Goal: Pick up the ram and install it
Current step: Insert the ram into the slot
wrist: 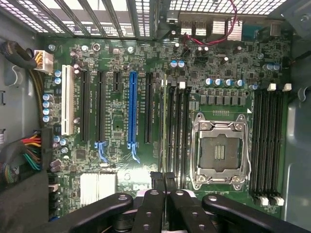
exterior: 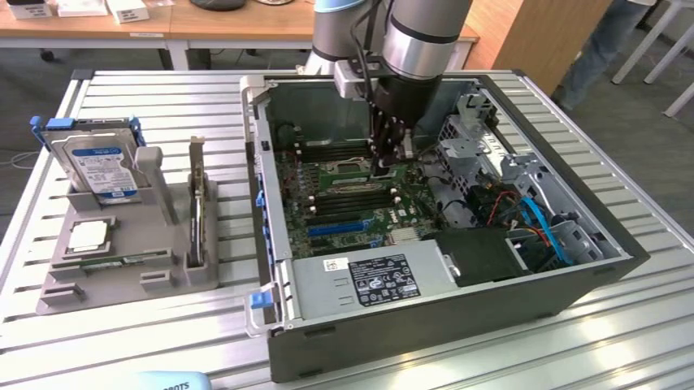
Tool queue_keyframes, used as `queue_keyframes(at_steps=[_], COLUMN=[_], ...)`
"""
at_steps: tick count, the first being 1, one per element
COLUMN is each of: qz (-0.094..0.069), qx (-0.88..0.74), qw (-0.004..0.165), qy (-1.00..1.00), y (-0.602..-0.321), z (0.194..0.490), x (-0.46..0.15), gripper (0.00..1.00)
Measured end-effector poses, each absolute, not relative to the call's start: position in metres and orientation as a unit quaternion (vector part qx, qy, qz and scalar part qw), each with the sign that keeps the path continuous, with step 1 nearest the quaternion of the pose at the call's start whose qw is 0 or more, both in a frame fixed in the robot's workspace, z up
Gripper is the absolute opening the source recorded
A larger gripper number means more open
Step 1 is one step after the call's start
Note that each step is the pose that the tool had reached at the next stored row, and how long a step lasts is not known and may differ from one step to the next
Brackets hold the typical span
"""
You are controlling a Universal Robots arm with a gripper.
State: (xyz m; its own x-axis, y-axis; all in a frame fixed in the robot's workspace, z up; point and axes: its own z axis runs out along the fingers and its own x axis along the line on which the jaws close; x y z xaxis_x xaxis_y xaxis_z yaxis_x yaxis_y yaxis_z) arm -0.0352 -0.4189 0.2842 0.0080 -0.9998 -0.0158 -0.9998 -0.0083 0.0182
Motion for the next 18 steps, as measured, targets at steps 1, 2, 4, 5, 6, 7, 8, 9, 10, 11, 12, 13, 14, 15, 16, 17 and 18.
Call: queue_keyframes(at_steps=[1, 2, 4, 5, 6, 7, 8, 9, 10, 11, 12, 13, 14, 15, 16, 17, 18], qz=[-0.012, -0.012, -0.012, -0.012, -0.012, -0.012, -0.012, -0.012, -0.012, -0.012, -0.012, -0.012, -0.012, -0.012, -0.012, -0.012, -0.012], qx=[0.710, 0.710, 0.710, 0.710, 0.710, 0.710, 0.710, 0.710, 0.710, 0.710, 0.710, 0.710, 0.710, 0.710, 0.710, 0.710, 0.710], qw=[0.001, 0.001, 0.001, 0.001, 0.001, 0.001, 0.001, 0.001, 0.001, 0.001, 0.001, 0.001, 0.001, 0.001, 0.001, 0.001, 0.001], qy=[-0.704, -0.704, -0.704, -0.704, -0.704, -0.704, -0.704, -0.704, -0.704, -0.704, -0.704, -0.704, -0.704, -0.704, -0.704, -0.704, -0.704], y=[-0.4189, -0.4189, -0.4189, -0.4189, -0.4189, -0.4189, -0.4189, -0.4189, -0.4189, -0.4189, -0.4189, -0.4189, -0.4189, -0.4189, -0.4188, -0.4189, -0.4189], z=[0.2836, 0.2832, 0.2827, 0.2825, 0.2823, 0.2822, 0.2821, 0.2820, 0.2819, 0.2818, 0.2817, 0.2817, 0.2817, 0.2814, 0.2807, 0.2800, 0.2791], x=[-0.0352, -0.0352, -0.0352, -0.0352, -0.0352, -0.0349, -0.0344, -0.0336, -0.0328, -0.0319, -0.0312, -0.0308, -0.0307, -0.0307, -0.0307, -0.0307, -0.0307], gripper=[0.12, 0.12, 0.12, 0.12, 0.12, 0.12, 0.12, 0.12, 0.12, 0.12, 0.12, 0.12, 0.12, 0.12, 0.12, 0.12, 0.12])
